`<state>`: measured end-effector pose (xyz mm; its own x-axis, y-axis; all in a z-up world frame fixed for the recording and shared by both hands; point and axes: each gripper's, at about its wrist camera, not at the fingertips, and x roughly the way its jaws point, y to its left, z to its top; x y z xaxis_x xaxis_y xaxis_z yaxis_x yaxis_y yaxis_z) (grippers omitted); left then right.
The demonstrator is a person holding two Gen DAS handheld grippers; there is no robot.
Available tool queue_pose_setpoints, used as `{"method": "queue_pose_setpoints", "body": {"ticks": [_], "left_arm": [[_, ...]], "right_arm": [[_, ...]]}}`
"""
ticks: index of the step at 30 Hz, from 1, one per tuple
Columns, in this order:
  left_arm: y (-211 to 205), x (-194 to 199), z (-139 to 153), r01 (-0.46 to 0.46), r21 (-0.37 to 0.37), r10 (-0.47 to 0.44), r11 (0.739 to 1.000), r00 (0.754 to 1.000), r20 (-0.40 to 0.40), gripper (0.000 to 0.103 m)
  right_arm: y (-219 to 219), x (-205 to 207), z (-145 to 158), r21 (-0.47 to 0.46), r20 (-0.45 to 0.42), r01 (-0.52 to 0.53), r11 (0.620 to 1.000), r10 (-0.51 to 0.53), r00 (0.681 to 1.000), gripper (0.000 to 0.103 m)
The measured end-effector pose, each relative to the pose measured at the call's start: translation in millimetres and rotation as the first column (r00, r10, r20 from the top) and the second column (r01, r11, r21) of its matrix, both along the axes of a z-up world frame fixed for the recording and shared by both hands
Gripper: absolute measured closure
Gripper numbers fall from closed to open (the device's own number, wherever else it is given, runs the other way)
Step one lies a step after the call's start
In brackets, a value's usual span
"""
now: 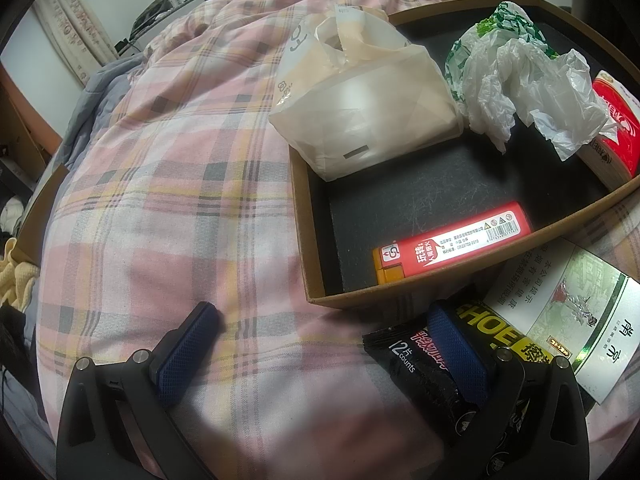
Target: Clean container
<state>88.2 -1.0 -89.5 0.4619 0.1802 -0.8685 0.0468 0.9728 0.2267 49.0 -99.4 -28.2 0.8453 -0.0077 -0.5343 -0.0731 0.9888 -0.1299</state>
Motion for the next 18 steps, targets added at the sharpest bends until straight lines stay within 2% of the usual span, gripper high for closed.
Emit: {"method": "queue_pose_setpoints", "body": {"ticks": [4,6,8,9,10,11,13,15,18], "left_arm": [[0,0,0,0.0,0.0,0.0,1.0,1.0,0.0,0.0],[0,0,0,0.0,0.0,0.0,1.0,1.0,0.0,0.0],[0,0,0,0.0,0.002,0.0,1.0,1.0,-0.001,0.0],[0,0,0,0.0,0.003,0.0,1.0,1.0,-0.001,0.0],[0,0,0,0.0,0.004,0.0,1.0,1.0,-0.001,0.0],[-1,0,-1,0.002,0.013,-0.001,1.0,1.0,-0.004,0.0],[0,0,-2,0.004,0.017,-0.004,1.0,1.0,-0.005,0.0],[0,-1,-2,0.004,0.018,-0.004,1.0,1.0,-0.007,0.0],[0,-2,-2,0.004,0.017,-0.004,1.0,1.0,-0.007,0.0]], "right_arm": [[0,2,-2,0.003,-0.015,-0.007,1.0,0.007,1.0,0.001],[0,10,-9,0.002,-0.072,-0.012,1.0,0.013,0.997,0.001],[2,23,-21,-0.011,-0.166,-0.02,1.0,0.018,0.986,0.001],[5,34,-32,-0.031,-0.248,-0.029,0.999,0.021,0.969,0.001],[8,41,-40,-0.063,-0.304,-0.029,0.998,0.009,0.953,0.001],[16,47,-49,-0.133,-0.35,-0.026,0.991,-0.022,0.937,0.001],[25,46,-50,-0.202,-0.337,-0.031,0.979,-0.039,0.941,0.001],[29,45,-49,-0.227,-0.34,-0.039,0.973,-0.042,0.939,0.001],[22,49,-46,-0.18,-0.356,-0.042,0.983,-0.025,0.934,0.001]]}}
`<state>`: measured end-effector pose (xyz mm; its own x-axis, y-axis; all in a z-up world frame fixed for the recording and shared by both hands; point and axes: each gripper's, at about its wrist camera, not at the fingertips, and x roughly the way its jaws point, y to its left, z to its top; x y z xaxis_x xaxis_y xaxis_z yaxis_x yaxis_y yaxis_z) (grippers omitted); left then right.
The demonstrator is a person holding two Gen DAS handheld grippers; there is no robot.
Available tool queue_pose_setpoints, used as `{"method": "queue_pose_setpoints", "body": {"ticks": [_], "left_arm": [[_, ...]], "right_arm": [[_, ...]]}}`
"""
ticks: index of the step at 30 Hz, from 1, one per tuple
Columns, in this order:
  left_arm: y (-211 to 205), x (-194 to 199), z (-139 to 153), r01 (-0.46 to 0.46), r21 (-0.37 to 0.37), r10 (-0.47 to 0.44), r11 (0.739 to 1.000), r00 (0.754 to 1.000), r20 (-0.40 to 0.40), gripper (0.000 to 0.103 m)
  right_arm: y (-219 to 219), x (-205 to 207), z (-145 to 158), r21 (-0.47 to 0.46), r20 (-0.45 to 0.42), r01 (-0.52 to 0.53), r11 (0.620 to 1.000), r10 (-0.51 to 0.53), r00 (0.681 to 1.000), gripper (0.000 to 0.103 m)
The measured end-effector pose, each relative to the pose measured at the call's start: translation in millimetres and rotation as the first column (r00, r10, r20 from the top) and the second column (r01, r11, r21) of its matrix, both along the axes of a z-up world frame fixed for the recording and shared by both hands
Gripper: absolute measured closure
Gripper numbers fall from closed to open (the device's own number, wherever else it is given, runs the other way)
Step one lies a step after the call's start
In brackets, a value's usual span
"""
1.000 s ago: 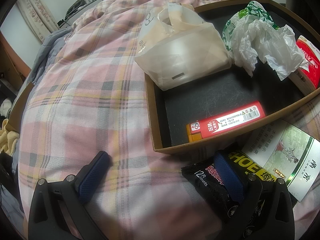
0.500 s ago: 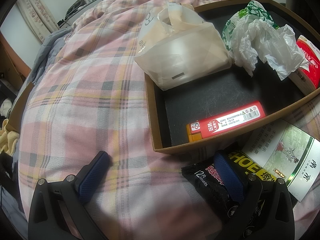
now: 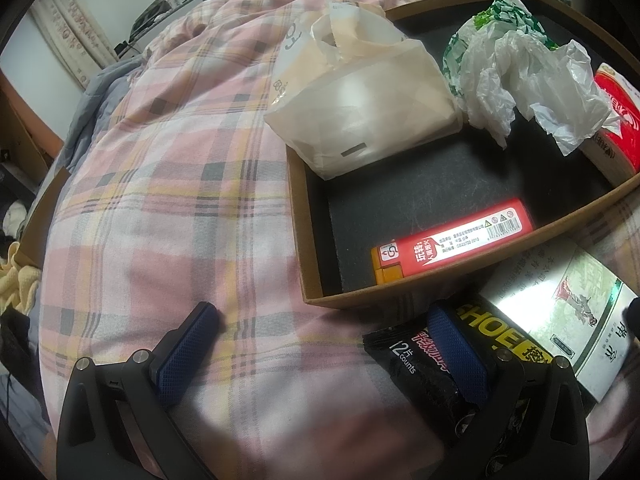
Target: Clean container
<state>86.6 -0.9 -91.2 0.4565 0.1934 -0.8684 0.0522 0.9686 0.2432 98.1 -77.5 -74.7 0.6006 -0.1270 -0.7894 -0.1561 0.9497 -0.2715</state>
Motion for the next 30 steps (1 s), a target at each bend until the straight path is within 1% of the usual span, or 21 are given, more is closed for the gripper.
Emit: {"method": "queue_pose_setpoints", "body": {"ticks": [3,5,8,30], "left_arm": [[-0.3,-0.5,-0.1,0.0,0.001,0.0,1.0,1.0,-0.001,0.0],[0.4,-1.3,0.4,0.0,0.003,0.0,1.0,1.0,-0.001,0.0],[0.5,-0.9,0.2,-0.001,0.0,0.001,1.0,1.0,-0.001,0.0],[-1.3,0.0,-0.3,-0.001,0.003,0.001,1.0,1.0,-0.001,0.0]], "right_arm": [[-3.7,1.3,1.0,0.041,-0.007,0.001,0.999,0.0,1.0,0.001],[-1.8,0.7,1.7,0.032,-0.004,0.0,0.999,0.0,1.0,0.001],[-0.2,0.7,-5.6,0.032,0.003,-0.001,0.999,0.001,1.0,0.001],[-1.2,1.5,-4.2,0.036,0.005,-0.003,0.999,0.003,1.0,0.001]]}}
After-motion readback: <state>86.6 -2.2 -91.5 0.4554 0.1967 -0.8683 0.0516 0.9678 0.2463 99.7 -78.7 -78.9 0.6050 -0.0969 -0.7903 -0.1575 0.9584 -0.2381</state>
